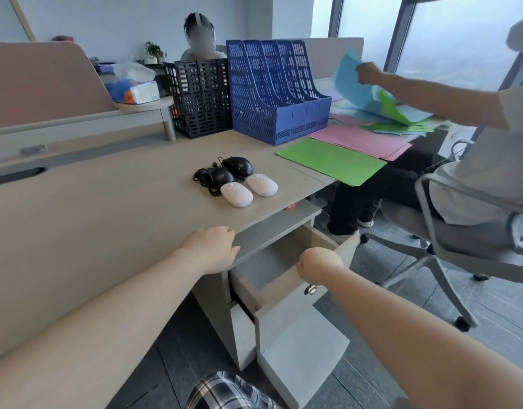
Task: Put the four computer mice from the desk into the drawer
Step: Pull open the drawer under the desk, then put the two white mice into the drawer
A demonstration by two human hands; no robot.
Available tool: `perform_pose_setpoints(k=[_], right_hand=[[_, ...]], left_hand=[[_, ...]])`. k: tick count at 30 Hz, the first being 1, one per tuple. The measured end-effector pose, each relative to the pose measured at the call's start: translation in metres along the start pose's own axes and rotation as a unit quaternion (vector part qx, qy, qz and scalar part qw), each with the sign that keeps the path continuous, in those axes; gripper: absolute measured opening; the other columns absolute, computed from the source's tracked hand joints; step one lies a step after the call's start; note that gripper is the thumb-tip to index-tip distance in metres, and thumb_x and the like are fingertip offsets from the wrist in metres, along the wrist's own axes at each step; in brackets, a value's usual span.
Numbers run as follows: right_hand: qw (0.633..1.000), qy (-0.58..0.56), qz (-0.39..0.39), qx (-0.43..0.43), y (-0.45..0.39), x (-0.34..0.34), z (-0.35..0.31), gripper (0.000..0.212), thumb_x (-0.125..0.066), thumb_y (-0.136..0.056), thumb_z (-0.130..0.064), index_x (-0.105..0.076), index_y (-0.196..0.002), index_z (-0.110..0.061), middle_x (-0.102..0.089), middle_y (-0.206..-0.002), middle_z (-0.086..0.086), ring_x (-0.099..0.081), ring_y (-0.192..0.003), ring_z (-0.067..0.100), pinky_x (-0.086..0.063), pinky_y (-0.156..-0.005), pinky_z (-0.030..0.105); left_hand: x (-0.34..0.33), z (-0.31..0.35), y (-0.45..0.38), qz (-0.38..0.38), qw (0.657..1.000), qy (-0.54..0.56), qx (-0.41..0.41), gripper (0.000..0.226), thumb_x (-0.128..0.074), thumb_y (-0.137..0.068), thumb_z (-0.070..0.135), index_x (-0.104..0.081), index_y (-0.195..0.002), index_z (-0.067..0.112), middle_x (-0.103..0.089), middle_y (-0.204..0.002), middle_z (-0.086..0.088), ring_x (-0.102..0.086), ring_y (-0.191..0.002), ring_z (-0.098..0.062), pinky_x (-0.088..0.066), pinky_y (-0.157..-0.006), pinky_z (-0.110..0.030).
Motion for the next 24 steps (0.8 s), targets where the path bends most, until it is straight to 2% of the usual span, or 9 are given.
perform_pose_setpoints(k=[4, 8, 11, 14, 16, 18, 20, 22, 24], right_hand=[[0.999, 0.023, -0.030, -0.031, 0.023, -0.003, 0.022, 0.021, -0.044, -0.086, -0.018, -0.054, -0.069, -0.011, -0.046, -0.064, -0.002, -0.053, -0.071, 0.025, -0.043, -0.060, 0.028], [0.994, 0.017, -0.081, -0.068, 0.041, -0.007, 0.040, 0.028, -0.045, -0.084, -0.017, -0.047, -0.057, -0.013, -0.046, -0.061, -0.002, -0.049, -0.056, 0.020, -0.039, -0.050, 0.024], [0.990, 0.017, -0.107, -0.088, 0.049, -0.010, 0.051, 0.030, -0.044, -0.085, -0.019, -0.055, -0.059, -0.011, -0.053, -0.058, -0.003, -0.049, -0.050, 0.016, -0.040, -0.047, 0.023], [0.987, -0.009, -0.127, -0.096, 0.049, -0.011, 0.056, 0.031, -0.042, -0.084, -0.017, -0.062, -0.062, -0.008, -0.061, -0.060, 0.000, -0.055, -0.049, 0.017, -0.051, -0.058, 0.025], [0.990, -0.021, -0.100, -0.097, 0.045, -0.005, 0.055, 0.028, -0.043, -0.084, -0.018, -0.060, -0.063, -0.009, -0.061, -0.067, 0.001, -0.056, -0.056, 0.019, -0.050, -0.062, 0.027], [0.995, -0.010, -0.048, -0.085, 0.038, 0.005, 0.050, 0.026, -0.043, -0.089, -0.025, -0.063, -0.086, -0.009, -0.057, -0.081, 0.000, -0.055, -0.073, 0.024, -0.045, -0.065, 0.028], [0.998, -0.012, -0.005, -0.059, 0.026, 0.015, 0.041, 0.034, -0.039, -0.093, -0.032, -0.064, -0.103, -0.009, -0.057, -0.091, 0.003, -0.057, -0.083, 0.027, -0.043, -0.066, 0.029], [0.997, -0.039, 0.046, -0.039, 0.013, 0.027, 0.030, 0.038, -0.036, -0.094, -0.034, -0.064, -0.099, -0.009, -0.056, -0.087, 0.003, -0.056, -0.079, 0.027, -0.042, -0.061, 0.027], [0.990, -0.080, 0.114, -0.029, -0.002, 0.045, 0.017, 0.037, -0.035, -0.094, -0.035, -0.062, -0.087, -0.010, -0.056, -0.081, 0.004, -0.060, -0.079, 0.029, -0.041, -0.057, 0.026]], left_hand=[[0.000, 0.005, 0.008, 0.008, 1.000, -0.011, -0.009, 0.040, -0.035, -0.098, 0.040, -0.049, -0.126, 0.014, -0.050, -0.134, -0.004, -0.048, -0.124, -0.032, -0.042, -0.098, -0.041], [0.000, 0.007, 0.010, 0.011, 1.000, -0.009, -0.017, 0.039, -0.035, -0.098, 0.040, -0.050, -0.124, 0.015, -0.052, -0.130, -0.006, -0.049, -0.121, -0.032, -0.044, -0.098, -0.042], [0.001, 0.006, 0.009, 0.015, 1.000, -0.005, -0.019, 0.040, -0.036, -0.098, 0.040, -0.050, -0.125, 0.016, -0.053, -0.134, -0.005, -0.050, -0.122, -0.031, -0.044, -0.096, -0.041], [0.003, 0.004, 0.006, 0.025, 1.000, 0.000, -0.016, 0.036, -0.036, -0.097, 0.040, -0.052, -0.120, 0.017, -0.056, -0.128, -0.005, -0.053, -0.116, -0.031, -0.046, -0.090, -0.040], [0.005, 0.003, 0.002, 0.046, 0.999, 0.005, -0.012, 0.034, -0.036, -0.097, 0.040, -0.053, -0.116, 0.017, -0.059, -0.122, -0.005, -0.056, -0.111, -0.031, -0.046, -0.082, -0.038], [0.007, 0.003, -0.004, 0.076, 0.997, 0.015, -0.007, 0.031, -0.036, -0.097, 0.039, -0.054, -0.106, 0.015, -0.061, -0.115, -0.007, -0.057, -0.106, -0.032, -0.043, -0.074, -0.035], [0.011, 0.004, -0.010, 0.106, 0.994, 0.036, 0.001, 0.031, -0.037, -0.097, 0.040, -0.054, -0.099, 0.014, -0.060, -0.113, -0.008, -0.057, -0.104, -0.033, -0.040, -0.072, -0.035], [0.013, 0.004, -0.017, 0.136, 0.988, 0.070, 0.011, 0.034, -0.039, -0.096, 0.043, -0.055, -0.104, 0.013, -0.054, -0.114, -0.008, -0.055, -0.105, -0.033, -0.040, -0.074, -0.037], [0.014, 0.003, -0.027, 0.162, 0.980, 0.110, 0.019, 0.039, -0.043, -0.094, 0.045, -0.053, -0.117, 0.015, -0.049, -0.121, -0.008, -0.053, -0.110, -0.033, -0.043, -0.079, -0.040]])
Point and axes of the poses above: each hand's wrist, its own y-axis away from the middle knuckle, its own x-axis out of the back of the hand, z = x × y, the point moved 3 cm from there along -y, towards the middle knuckle
